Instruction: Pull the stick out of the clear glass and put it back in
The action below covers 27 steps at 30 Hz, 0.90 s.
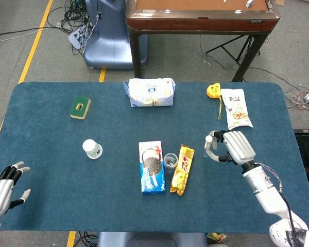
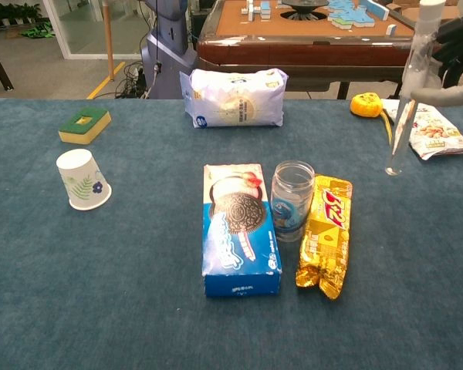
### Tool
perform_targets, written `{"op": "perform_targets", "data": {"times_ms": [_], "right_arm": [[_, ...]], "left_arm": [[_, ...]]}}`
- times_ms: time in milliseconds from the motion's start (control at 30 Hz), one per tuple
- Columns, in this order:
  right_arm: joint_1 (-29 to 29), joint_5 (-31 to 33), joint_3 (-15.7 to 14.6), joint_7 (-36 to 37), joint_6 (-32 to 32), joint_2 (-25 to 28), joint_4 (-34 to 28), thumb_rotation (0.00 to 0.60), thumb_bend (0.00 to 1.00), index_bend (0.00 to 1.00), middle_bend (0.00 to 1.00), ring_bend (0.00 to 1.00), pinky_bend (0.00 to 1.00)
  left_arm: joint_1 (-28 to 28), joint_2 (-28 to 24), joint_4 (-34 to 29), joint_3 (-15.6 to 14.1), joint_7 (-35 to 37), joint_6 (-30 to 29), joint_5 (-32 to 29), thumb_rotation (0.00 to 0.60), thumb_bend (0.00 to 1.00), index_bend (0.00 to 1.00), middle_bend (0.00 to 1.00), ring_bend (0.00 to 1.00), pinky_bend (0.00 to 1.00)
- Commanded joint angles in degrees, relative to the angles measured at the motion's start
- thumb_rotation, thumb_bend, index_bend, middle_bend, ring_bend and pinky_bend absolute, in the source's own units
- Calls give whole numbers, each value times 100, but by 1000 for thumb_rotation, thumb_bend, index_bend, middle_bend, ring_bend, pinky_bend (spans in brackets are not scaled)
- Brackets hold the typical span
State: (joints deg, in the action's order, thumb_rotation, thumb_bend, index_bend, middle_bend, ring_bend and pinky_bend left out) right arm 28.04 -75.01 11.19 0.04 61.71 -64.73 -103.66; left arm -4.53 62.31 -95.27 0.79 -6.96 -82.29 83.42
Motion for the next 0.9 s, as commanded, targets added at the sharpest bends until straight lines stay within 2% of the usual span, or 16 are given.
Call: {"op": "perform_targets", "data": {"times_ms": [33, 167, 267, 367, 533, 767, 900], "right_arm": [[-41, 350, 48, 125, 133, -218, -123, 600, 538, 851, 642, 468, 451], [-171, 184, 216, 1523, 216, -360, -69, 600, 538, 851, 642, 468, 451], [-244, 21, 291, 2225, 326, -423, -16, 600, 538, 851, 642, 468, 451], [-277, -129, 289, 2560, 353, -391, 26, 600, 537, 851, 642, 468, 451], [-282, -342, 144, 2024, 457, -401, 250, 600, 537, 851, 642, 467, 451], [-242, -485, -102, 452, 605, -596, 617, 600, 537, 851, 642, 468, 451], [-244, -472, -93, 290, 711, -756, 651, 600, 537, 851, 642, 468, 451]], "left_arm": [[2, -6, -2, 0, 11, -1, -1, 600, 326, 251, 156, 148, 357], [1, -7, 3, 0, 15, 3, -1, 600, 326, 252, 156, 148, 357], [0, -3, 3, 0, 9, 1, 1, 600, 326, 252, 156, 148, 357], [-1, -1, 2, 1, 4, 2, 1, 600, 326, 252, 156, 149, 357], [-1, 5, 5, -1, -17, 2, 2, 600, 326, 252, 157, 149, 357], [-3, 13, 4, 1, -35, 8, -8, 600, 326, 251, 156, 149, 357], [-2, 6, 2, 4, -20, 9, -16, 600, 326, 251, 156, 149, 357]]}}
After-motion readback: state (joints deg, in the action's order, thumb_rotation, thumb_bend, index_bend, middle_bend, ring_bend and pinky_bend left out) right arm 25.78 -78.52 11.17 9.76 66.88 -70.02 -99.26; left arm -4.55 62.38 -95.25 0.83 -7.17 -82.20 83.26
